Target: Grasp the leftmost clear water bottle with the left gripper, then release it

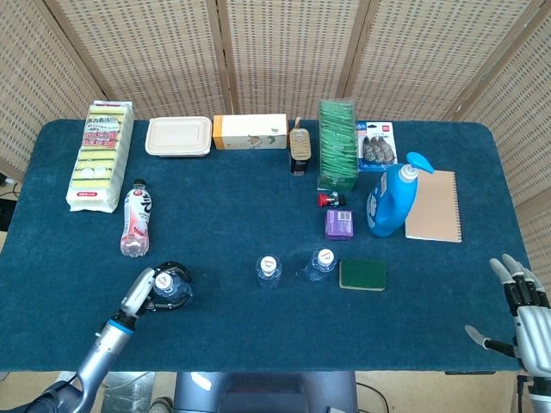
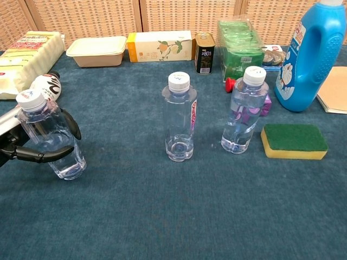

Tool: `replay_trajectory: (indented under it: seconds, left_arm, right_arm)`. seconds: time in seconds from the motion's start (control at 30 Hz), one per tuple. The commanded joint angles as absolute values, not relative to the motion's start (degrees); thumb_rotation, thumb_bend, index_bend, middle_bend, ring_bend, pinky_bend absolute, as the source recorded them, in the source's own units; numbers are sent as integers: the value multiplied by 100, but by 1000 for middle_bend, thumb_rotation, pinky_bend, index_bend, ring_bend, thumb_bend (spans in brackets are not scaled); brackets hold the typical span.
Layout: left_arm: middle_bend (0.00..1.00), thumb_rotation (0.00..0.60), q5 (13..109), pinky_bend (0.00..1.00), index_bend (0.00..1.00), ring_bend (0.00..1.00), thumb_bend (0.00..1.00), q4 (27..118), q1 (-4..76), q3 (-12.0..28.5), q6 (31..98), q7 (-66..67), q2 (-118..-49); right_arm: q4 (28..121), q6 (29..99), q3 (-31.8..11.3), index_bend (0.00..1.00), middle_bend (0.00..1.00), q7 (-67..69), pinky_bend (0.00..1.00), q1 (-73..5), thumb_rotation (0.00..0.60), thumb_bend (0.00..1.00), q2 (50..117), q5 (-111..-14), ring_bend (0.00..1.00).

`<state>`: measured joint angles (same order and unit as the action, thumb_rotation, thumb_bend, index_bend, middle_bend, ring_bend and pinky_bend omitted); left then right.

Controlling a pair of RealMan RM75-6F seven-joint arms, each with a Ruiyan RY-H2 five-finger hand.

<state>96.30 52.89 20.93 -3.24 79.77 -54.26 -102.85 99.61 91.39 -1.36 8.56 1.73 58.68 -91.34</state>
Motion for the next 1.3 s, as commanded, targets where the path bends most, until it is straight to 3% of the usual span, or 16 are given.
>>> replay_trajectory:
  seconds: [0.03,0.57,1.3]
  left_arm:
    - [493,600,9645,448,563,360,319,5365,2118,-323,8033,-5352,-10273]
    - [492,600,9624,451,564,360,303,5858,2747,-61,7590,-4631,-10313]
    - [493,600,9387,451,564,360,294,5537,3243,103,7133,-4506,-10961]
  right_arm:
    - [9966,9144,-136,0,0,852,0,176,600,31,5865,-9135,0]
    - [9983,9128,-144,0,0,818,0,171,600,31,5873,-9110,0]
    - [9975,9057,-200,0,0,896,0,139,600,30,5863,-8979,0]
